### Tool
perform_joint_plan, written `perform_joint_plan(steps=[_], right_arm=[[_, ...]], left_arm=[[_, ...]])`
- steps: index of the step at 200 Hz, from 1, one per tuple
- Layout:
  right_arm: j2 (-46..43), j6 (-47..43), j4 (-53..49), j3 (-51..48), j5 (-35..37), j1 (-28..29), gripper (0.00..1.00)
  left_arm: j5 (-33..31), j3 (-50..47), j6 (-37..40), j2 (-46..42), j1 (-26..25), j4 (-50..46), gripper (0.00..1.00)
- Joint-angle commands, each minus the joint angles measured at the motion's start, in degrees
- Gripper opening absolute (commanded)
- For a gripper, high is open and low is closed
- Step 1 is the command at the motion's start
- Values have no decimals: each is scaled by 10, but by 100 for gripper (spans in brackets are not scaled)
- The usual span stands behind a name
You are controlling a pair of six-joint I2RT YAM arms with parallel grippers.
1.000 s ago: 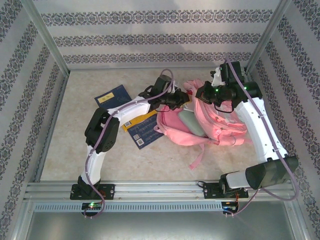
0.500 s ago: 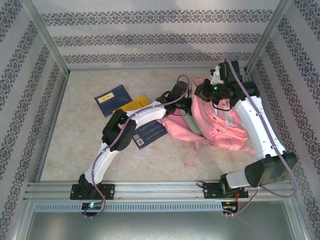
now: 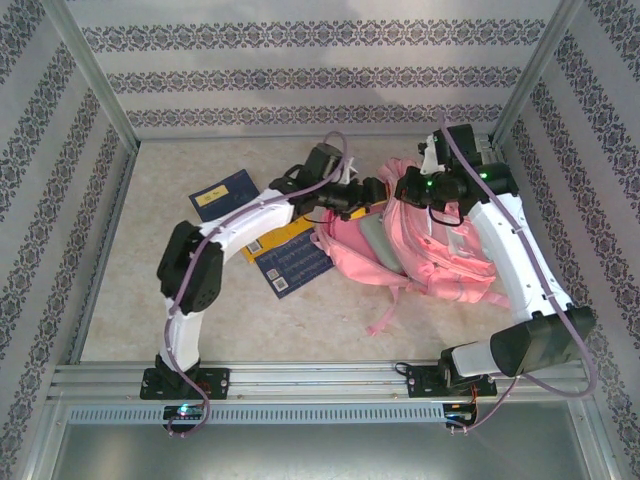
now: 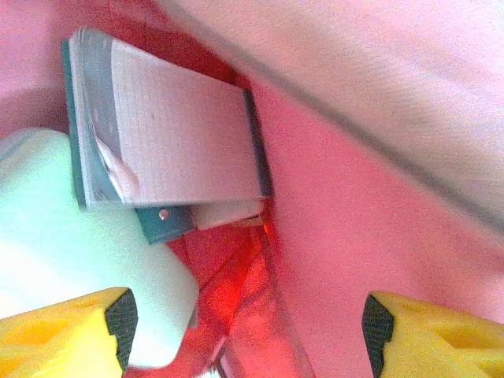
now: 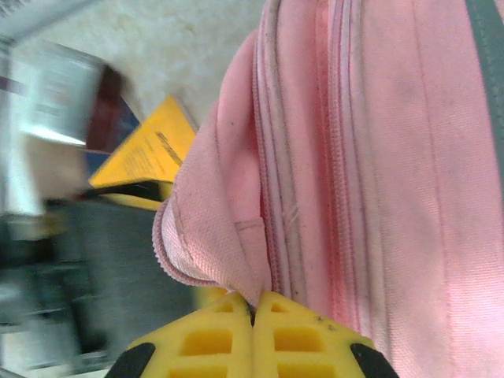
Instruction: Pack the student bag
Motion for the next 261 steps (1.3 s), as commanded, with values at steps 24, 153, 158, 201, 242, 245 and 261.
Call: perform_joint_plan(steps=[24, 153, 158, 201, 242, 245, 261], right_arm=[[45, -78, -85, 8, 191, 60, 0], [141, -128, -47, 96, 251, 217, 41], [152, -125, -44, 103, 238, 224, 40], [247, -112, -26, 160, 147, 267, 42], [365, -69, -14, 198, 57, 269, 34], [374, -68, -13, 201, 52, 271, 33], [418, -67, -18, 224, 41, 276, 22]], left_arm=[[11, -128, 73, -136, 37, -53, 76], [-107, -406, 93, -324, 178, -151, 70], [-108, -415, 90, -326, 180, -149, 70], [-99, -464, 97, -341, 214, -138, 69], [-83, -457, 110, -332, 236, -145, 68], [-83, -456, 110, -334, 237, -146, 68], [-91, -456, 115, -348, 243, -151, 68]])
